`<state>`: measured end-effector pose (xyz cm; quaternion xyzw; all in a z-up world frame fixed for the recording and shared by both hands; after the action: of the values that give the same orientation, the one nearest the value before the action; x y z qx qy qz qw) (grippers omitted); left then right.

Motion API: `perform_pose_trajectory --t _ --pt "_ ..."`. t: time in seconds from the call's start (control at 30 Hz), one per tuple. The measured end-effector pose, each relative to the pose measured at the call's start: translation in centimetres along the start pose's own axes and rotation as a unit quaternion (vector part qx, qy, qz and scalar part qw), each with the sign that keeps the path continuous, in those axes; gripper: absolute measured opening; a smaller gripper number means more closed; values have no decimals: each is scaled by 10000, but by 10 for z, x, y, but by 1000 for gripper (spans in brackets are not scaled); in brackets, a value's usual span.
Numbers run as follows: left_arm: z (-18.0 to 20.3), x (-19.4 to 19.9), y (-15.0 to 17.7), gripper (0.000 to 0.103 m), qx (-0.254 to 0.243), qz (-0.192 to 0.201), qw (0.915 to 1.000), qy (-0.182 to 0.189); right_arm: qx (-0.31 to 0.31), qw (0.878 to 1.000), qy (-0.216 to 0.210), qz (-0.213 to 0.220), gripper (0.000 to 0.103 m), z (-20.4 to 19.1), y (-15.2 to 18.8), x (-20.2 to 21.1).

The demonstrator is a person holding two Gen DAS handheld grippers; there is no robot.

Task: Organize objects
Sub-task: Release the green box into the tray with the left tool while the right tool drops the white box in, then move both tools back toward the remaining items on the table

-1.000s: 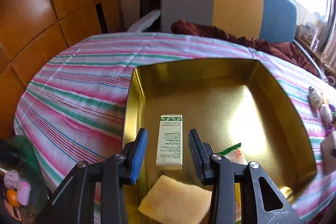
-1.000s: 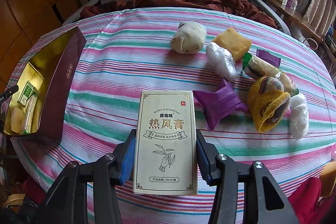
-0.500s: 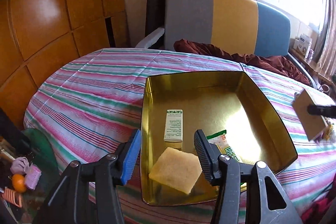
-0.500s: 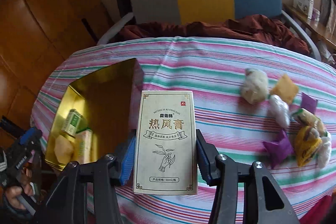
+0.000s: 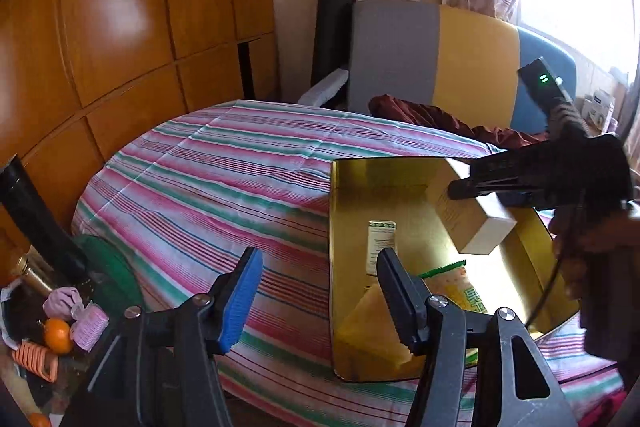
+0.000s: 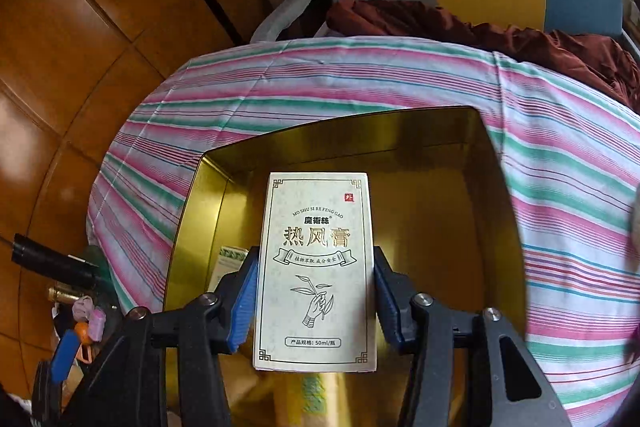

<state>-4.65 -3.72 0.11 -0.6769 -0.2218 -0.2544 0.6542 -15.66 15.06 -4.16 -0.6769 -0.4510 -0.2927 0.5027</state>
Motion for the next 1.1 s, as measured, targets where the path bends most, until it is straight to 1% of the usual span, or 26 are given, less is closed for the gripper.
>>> perform_pose_trajectory --t 0.13,0.2,0.27,0.43,0.5,0.53,0.57,0.67,0.83,1.1 --pt "-10 0 -2 61 154 62 9998 -128 -75 9994 -66 -326 52 -15 5 -25" --pt "-13 1 -2 64 230 103 9995 -172 -106 9987 -194 -467 52 -19 13 -32" --pt "-16 3 -2 68 287 165 9992 -231 -64 9982 -293 -512 55 -22 19 -33" --pt "-22 10 -4 74 405 357 9979 -350 -52 9977 -560 -383 56 -19 29 -22" --pt "-24 13 -5 78 471 428 9973 -355 -68 9974 -672 -264 58 -17 31 -13" --pt "-24 15 -5 80 494 459 9971 -364 -86 9971 -729 -189 60 -16 31 -9" --pt "-25 16 -6 80 498 484 9969 -373 -99 9969 -772 -112 62 -14 32 -4" --pt "-24 18 -8 80 484 519 9968 -369 -112 9963 -851 77 63 -11 34 10" --pt "-22 23 -8 80 472 535 9969 -340 21 9969 -669 409 63 -2 35 37" --pt "-9 27 -7 80 380 538 9975 -266 203 9956 -62 911 63 33 49 76"
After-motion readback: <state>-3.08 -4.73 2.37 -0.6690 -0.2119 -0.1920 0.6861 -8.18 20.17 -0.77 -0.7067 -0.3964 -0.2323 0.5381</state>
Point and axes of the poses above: each gripper's, at about its wrist camera, not at the fingertips, and x roughly against the way its jaws point, z to its right, y to its underside, the point moved 3 cm from there along -x, roughly the way its jaws point
